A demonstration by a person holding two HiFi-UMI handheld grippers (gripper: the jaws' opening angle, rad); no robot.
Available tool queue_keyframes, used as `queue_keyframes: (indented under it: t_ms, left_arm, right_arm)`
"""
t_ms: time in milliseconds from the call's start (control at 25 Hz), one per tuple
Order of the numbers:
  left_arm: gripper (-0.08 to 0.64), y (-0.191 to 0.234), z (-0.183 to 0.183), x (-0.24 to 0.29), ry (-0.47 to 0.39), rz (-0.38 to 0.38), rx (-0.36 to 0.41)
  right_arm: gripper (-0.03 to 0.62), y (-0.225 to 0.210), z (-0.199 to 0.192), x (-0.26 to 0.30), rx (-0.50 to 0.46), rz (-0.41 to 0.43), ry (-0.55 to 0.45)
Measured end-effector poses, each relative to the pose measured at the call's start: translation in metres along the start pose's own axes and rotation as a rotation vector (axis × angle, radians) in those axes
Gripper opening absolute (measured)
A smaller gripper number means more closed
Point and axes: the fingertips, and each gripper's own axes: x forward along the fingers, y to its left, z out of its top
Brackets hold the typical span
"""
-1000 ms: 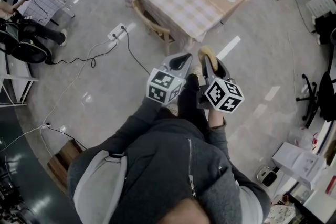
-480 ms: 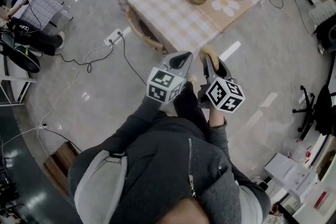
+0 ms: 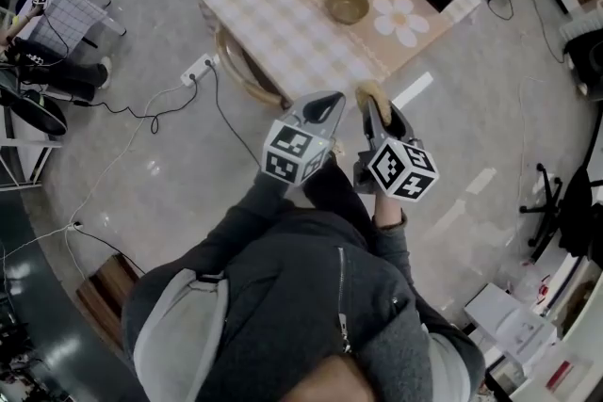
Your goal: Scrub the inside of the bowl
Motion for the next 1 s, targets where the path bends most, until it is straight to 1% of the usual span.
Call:
queue_keyframes:
  t_ms: [240,440,640,1000]
  left_arm:
    - [0.009,0.014,0.009,0.045,-0.004,0.003,0.002]
    - [0.009,0.024,0.021,0.075,-0.012,0.016,0.005]
    - [0.009,0.038,0.029,0.1,-0.015,0.032,-0.006]
    - [0.009,0.064,0.033,0.133,0.012,0.075,0.031]
  right_arm:
    - [0.123,-0.027,0.021,0.031,-0.013,0.012,0.03]
    - [0.123,-0.046,0.043,0.056,-0.018,0.03,0.035]
    - [0.123,-0.062,0.051,0.083,-0.02,0.05,0.061]
    - [0.123,-0.081,0.067,0.13,-0.01,0.108,0.092]
